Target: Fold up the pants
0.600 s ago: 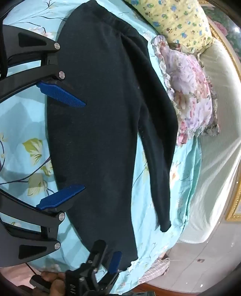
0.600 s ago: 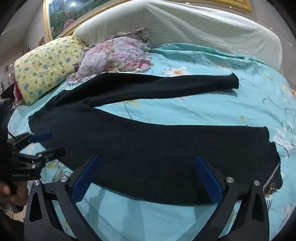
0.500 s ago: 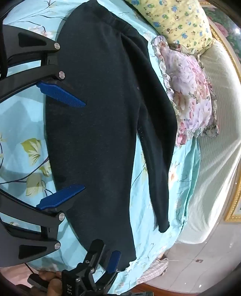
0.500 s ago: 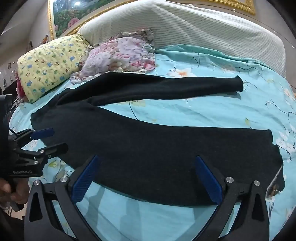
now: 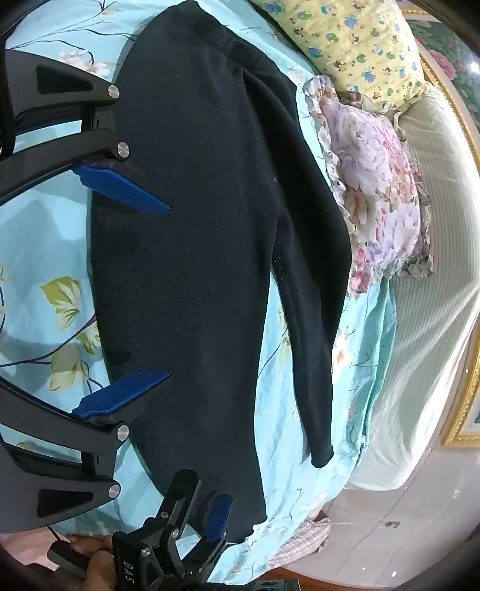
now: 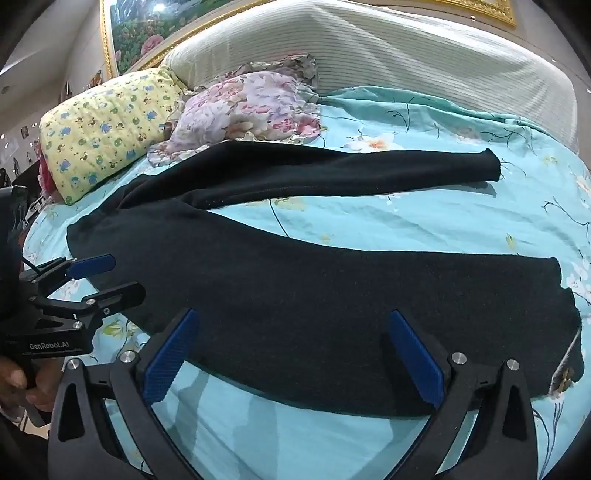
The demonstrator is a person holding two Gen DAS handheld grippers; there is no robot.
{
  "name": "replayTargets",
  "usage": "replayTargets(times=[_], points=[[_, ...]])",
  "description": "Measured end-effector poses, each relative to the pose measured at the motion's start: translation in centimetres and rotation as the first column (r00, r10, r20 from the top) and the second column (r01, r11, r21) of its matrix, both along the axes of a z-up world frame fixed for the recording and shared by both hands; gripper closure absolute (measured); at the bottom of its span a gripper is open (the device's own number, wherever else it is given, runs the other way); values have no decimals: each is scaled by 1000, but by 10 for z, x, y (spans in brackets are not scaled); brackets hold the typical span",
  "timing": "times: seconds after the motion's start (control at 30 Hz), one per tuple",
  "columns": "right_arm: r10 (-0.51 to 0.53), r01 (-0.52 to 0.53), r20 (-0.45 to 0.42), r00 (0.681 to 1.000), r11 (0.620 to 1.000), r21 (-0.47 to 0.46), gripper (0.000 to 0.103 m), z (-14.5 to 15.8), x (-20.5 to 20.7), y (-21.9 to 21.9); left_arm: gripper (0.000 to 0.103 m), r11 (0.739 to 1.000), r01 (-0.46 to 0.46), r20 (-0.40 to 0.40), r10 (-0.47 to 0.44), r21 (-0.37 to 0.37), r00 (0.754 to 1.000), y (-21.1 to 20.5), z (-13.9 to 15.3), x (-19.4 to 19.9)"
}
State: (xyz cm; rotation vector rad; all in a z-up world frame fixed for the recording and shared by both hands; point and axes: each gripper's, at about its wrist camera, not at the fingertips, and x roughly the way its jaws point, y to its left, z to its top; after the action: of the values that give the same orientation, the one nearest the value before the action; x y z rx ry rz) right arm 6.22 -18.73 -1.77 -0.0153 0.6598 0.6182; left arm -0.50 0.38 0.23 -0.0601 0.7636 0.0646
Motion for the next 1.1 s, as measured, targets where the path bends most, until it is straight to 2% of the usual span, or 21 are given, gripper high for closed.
replayTargets(times=[1.1], points=[[-13,12,16,1000,1000,29,1,4,-1,-8,17,1000,-2,12,2,-8,1000,1,2,-1]])
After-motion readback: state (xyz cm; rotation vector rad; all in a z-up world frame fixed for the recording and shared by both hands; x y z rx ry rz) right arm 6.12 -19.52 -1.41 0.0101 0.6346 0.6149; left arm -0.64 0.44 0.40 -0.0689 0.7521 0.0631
